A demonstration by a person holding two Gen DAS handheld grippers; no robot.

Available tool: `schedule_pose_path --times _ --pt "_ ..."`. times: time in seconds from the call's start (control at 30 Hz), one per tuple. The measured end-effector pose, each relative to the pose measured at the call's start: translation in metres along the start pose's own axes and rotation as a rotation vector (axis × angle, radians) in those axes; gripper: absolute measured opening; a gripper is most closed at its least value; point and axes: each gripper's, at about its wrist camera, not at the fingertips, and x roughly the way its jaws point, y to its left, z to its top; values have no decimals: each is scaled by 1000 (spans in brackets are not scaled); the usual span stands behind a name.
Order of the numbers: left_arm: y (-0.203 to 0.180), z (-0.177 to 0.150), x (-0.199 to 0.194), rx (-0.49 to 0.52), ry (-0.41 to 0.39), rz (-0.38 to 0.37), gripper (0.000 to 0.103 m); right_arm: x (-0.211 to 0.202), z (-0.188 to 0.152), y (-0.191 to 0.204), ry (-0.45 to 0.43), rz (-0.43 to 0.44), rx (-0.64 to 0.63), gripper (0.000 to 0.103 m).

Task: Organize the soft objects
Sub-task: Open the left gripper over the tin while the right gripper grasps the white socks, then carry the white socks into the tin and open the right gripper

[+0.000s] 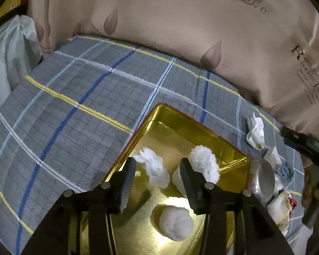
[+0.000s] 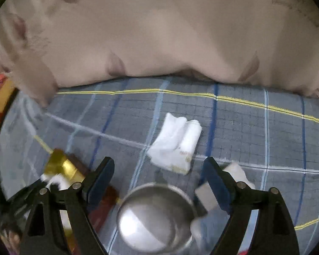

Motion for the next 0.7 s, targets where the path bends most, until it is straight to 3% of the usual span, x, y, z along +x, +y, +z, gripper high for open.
schedule_pose_path --times 0.17,0.37,0.47,0.5,0.6,0.63,0.7 --pt "-4 -6 -13 34 -3 3 45 30 15 -6 35 -13 66 84" --pt "-3 -14 -35 13 -36 -56 46 51 20 -5 80 -64 82 82" --pt "-3 -18 -43 1 -44 -74 46 63 19 -6 107 -53 90 65" --pt "-4 -19 -46 -2 -45 -76 46 66 17 -7 119 -68 92 50" --pt "-4 -26 -55 -4 -49 -74 46 67 14 -11 108 -73 76 25" --pt "-3 -31 -61 -1 -53 -67 46 62 13 -12 91 -62 69 19" --pt "-1 -37 -67 2 -58 -53 46 50 12 -14 58 -35 63 17"
